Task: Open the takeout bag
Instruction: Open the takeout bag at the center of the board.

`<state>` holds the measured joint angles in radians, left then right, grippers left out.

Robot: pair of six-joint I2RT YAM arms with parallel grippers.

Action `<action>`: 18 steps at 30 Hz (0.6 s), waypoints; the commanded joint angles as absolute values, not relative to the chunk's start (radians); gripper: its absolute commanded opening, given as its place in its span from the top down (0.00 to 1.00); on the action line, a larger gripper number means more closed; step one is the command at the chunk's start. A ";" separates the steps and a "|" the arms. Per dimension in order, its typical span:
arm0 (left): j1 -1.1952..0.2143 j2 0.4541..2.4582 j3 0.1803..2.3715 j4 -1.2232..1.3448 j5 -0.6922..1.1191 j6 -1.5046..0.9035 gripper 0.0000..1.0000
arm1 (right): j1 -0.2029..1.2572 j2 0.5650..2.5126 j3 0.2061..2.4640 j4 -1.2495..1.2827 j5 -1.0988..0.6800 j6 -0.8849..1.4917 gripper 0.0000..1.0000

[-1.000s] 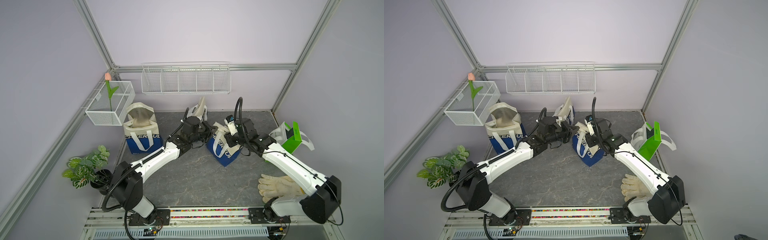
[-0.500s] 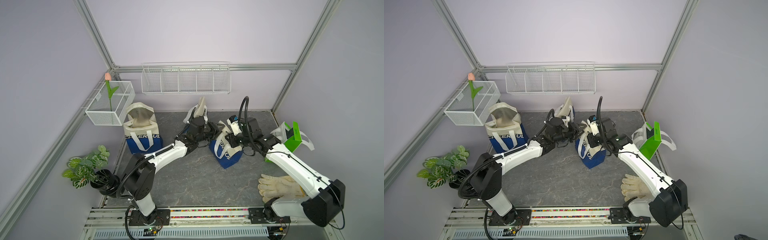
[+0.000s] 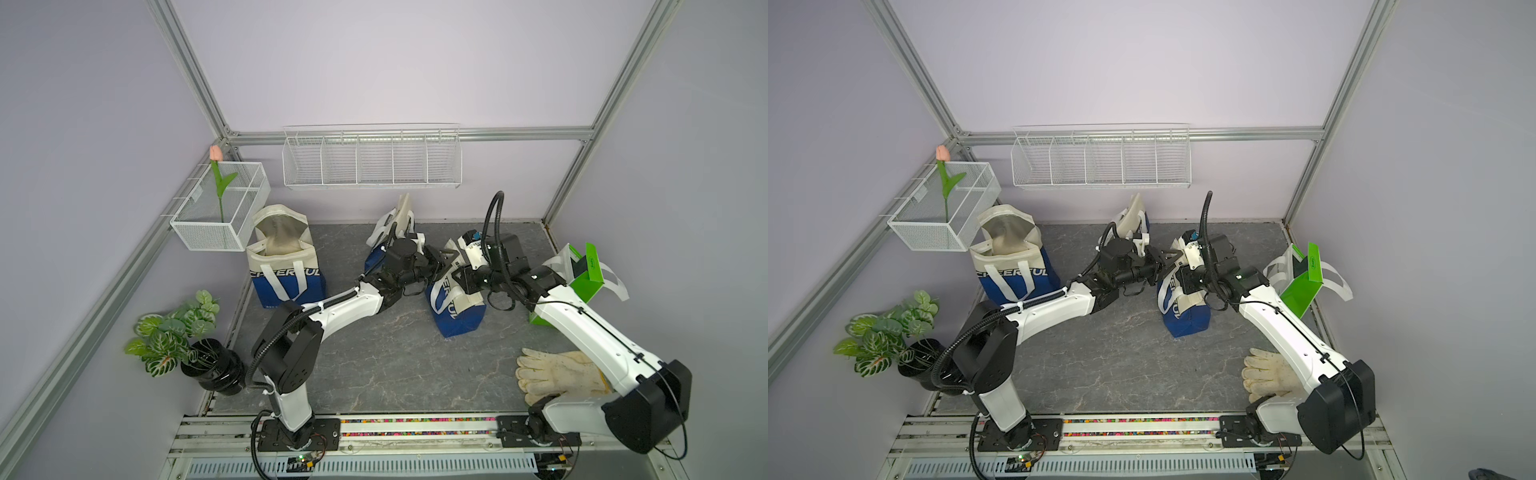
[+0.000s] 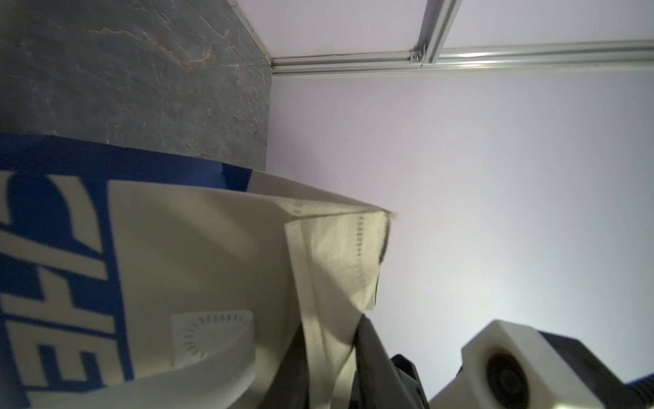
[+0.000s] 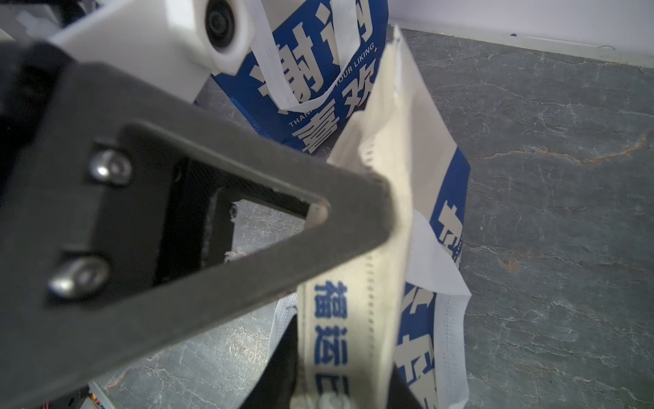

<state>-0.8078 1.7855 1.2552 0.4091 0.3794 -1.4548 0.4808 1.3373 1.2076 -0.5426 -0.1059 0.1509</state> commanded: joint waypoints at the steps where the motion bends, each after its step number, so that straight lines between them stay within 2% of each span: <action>1: -0.830 1.798 1.294 0.488 0.432 -1.477 0.93 | 0.487 1.328 1.223 -0.535 -0.161 0.158 0.71; 2: -0.829 1.798 1.301 0.483 0.431 -1.472 1.00 | 0.488 1.326 1.223 -0.538 -0.155 0.159 0.71; 4: -0.828 1.795 1.316 0.450 0.421 -1.457 1.00 | 0.489 1.309 1.221 -0.550 -0.106 0.157 0.64; 5: -0.827 1.792 1.320 0.436 0.415 -1.450 1.00 | 0.493 1.300 1.221 -0.566 -0.062 0.157 0.57; 7: -0.822 1.774 1.322 0.365 0.381 -1.439 1.00 | 0.518 1.282 1.224 -0.622 0.092 0.143 0.35; 9: -0.817 1.745 1.325 0.272 0.343 -1.419 1.00 | 0.552 1.256 1.203 -0.657 0.198 0.129 0.25; 13: -0.815 1.671 1.340 0.089 0.261 -1.370 1.00 | 0.611 1.188 1.121 -0.667 0.354 0.140 0.22; 18: -0.811 1.631 1.325 0.069 0.238 -1.373 1.00 | 0.615 1.134 1.033 -0.615 0.273 0.154 0.19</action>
<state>-0.8173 1.6672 1.2949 0.1097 0.2794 -1.3861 0.6132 1.1534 1.0840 -0.6098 0.2497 0.1486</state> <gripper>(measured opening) 0.045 0.803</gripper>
